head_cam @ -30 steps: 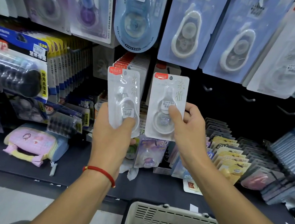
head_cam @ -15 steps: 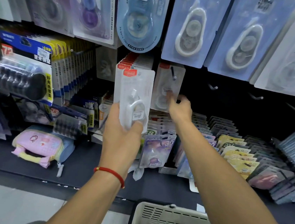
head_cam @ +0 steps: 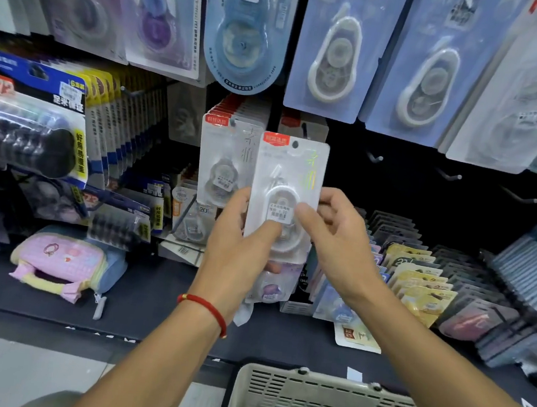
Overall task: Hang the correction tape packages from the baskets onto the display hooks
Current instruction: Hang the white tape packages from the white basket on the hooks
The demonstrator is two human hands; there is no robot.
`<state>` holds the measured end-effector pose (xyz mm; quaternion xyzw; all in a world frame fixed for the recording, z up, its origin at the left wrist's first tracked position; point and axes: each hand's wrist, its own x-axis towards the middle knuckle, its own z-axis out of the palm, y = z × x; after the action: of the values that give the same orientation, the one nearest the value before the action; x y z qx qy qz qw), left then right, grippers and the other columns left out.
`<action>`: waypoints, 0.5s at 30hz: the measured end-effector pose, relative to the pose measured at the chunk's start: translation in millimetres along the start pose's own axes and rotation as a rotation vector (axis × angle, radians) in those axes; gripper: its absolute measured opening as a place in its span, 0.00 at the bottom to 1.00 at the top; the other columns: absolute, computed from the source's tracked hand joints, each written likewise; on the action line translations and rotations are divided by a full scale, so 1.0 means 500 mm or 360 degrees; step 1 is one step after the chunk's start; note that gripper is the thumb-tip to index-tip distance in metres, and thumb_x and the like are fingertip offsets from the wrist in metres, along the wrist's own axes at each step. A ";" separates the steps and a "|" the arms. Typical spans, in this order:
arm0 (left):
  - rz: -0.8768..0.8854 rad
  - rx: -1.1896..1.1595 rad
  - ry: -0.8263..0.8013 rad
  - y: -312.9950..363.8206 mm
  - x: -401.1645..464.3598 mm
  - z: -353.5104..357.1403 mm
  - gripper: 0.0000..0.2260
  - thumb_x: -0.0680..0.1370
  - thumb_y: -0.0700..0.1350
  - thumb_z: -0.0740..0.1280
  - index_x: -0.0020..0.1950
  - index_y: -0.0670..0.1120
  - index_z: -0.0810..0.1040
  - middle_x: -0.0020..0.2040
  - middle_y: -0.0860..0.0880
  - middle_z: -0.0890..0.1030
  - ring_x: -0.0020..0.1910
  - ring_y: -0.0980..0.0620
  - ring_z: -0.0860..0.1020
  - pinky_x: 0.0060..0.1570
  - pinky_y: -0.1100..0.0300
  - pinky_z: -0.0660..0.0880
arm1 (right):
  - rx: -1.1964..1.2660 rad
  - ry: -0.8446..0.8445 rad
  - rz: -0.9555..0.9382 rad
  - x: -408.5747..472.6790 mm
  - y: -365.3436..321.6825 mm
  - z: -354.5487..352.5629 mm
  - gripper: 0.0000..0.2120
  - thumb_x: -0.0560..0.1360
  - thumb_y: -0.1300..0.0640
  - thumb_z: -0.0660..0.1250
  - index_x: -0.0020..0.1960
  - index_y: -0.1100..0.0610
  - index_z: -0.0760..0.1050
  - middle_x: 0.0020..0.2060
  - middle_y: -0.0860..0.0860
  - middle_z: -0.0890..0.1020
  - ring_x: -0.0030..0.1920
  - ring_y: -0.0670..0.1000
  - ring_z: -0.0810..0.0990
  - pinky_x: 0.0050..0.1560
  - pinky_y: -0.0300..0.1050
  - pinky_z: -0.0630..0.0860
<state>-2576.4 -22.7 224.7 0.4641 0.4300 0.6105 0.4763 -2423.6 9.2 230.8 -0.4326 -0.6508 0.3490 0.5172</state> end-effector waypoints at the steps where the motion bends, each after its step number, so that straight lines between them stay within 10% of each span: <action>1: 0.0026 0.0009 -0.0023 0.000 -0.001 0.005 0.19 0.80 0.38 0.69 0.64 0.61 0.80 0.56 0.52 0.86 0.53 0.47 0.86 0.40 0.47 0.86 | -0.0002 0.0035 -0.0004 -0.001 -0.004 -0.003 0.09 0.81 0.52 0.70 0.60 0.54 0.77 0.51 0.47 0.88 0.50 0.48 0.88 0.48 0.40 0.83; 10: 0.0080 0.0097 0.0114 -0.014 0.007 0.010 0.21 0.80 0.42 0.74 0.64 0.65 0.75 0.49 0.50 0.87 0.36 0.47 0.87 0.38 0.58 0.84 | -0.0042 0.0314 0.0032 0.015 -0.006 0.002 0.07 0.83 0.52 0.69 0.59 0.52 0.78 0.45 0.46 0.88 0.43 0.43 0.87 0.41 0.35 0.79; 15: 0.0249 0.0797 0.0238 -0.025 0.023 -0.007 0.25 0.78 0.41 0.72 0.73 0.56 0.74 0.65 0.54 0.79 0.58 0.58 0.80 0.57 0.64 0.76 | -0.0268 0.0405 0.0102 0.066 0.038 0.015 0.10 0.83 0.47 0.68 0.59 0.52 0.78 0.43 0.47 0.87 0.41 0.42 0.84 0.38 0.35 0.75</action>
<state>-2578.9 -9.6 213.9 0.5529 0.5645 0.5527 0.2649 -2430.2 47.1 224.1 -0.5358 -0.5928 0.2517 0.5460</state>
